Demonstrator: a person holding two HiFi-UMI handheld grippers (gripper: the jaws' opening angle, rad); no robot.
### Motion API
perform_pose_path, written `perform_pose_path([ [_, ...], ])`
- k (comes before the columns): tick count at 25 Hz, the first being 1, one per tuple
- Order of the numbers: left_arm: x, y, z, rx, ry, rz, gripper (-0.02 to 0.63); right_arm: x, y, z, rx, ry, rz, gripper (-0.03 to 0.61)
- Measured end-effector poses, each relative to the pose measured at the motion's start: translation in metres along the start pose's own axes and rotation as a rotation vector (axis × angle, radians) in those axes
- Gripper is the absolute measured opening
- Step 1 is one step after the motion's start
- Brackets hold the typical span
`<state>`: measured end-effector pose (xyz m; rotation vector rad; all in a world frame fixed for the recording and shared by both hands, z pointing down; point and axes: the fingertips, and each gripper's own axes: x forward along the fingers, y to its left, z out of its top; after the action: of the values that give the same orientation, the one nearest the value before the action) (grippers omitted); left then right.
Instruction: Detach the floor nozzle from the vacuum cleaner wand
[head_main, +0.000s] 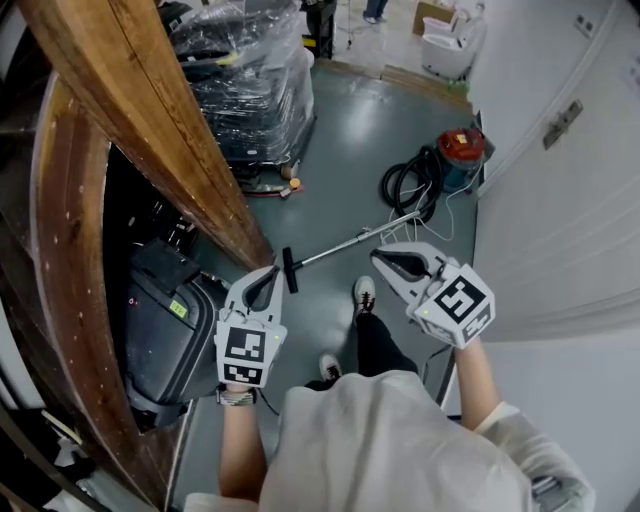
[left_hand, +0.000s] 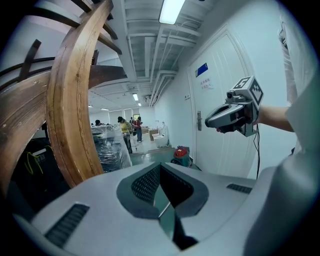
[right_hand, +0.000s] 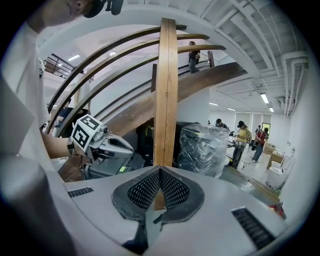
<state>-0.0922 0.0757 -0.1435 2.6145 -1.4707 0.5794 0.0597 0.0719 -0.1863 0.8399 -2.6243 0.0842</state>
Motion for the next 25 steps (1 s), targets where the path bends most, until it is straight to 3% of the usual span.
perform_pose_path([
  [16,0.048,0.025,0.032,-0.026,-0.01,0.084,-0.004,0.037,-0.052,0.014,-0.035,-0.054,0.087,0.028],
  [19,0.048,0.032,0.03,-0.067,-0.004,0.107,-0.004,0.041,-0.055,0.01,-0.052,-0.047,0.082,0.028],
  [25,0.045,0.018,0.016,-0.111,0.002,0.07,-0.003,0.037,-0.05,0.0,-0.037,-0.035,0.064,0.028],
])
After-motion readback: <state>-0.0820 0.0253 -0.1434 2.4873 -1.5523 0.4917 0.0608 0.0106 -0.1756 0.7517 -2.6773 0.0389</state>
